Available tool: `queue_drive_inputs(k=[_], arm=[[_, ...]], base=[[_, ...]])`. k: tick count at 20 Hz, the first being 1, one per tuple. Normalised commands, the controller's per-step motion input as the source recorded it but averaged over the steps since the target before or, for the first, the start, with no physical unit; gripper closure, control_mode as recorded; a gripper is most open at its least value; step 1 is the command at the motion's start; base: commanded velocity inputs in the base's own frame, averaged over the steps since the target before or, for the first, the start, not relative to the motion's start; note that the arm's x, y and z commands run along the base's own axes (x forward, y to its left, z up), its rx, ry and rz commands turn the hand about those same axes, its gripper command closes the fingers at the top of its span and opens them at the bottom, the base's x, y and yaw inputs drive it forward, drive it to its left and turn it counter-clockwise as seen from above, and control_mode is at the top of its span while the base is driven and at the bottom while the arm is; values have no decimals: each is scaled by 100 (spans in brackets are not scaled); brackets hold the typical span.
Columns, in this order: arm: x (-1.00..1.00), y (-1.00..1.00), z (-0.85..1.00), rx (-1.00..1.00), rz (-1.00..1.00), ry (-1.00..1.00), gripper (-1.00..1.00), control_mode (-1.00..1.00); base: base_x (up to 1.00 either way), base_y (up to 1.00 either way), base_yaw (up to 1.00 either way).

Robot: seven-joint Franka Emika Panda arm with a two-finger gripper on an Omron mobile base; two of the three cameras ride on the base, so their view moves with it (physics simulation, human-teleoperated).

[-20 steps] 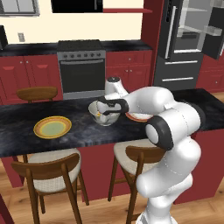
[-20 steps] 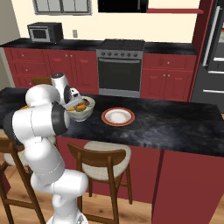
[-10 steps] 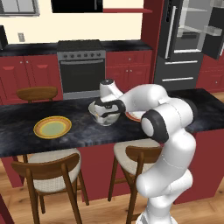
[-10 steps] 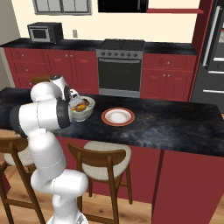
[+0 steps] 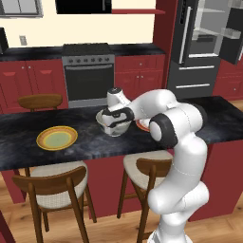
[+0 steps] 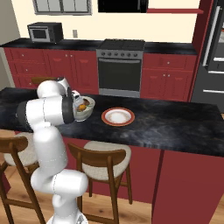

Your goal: Pick the chicken drumstick and carrot from their plates and place them in the bowl. Then put the bowl in the fridge.

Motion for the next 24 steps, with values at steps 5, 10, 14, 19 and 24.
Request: queue_drive_inputs(k=[5, 10, 14, 19, 24], arm=[[21, 0, -22, 0, 0, 1, -100, -100], [12, 0, -20, 0, 0, 0, 100, -100], [0, 2, -18, 0, 0, 5, 100, -100], [-2, 0, -16, 3, 0, 7, 100, -100], [-25, 1, 18, 5, 15, 4, 100, -100]], base=[[0, 0, 0], [0, 0, 0], [0, 0, 0], [0, 0, 0], [0, 0, 0]])
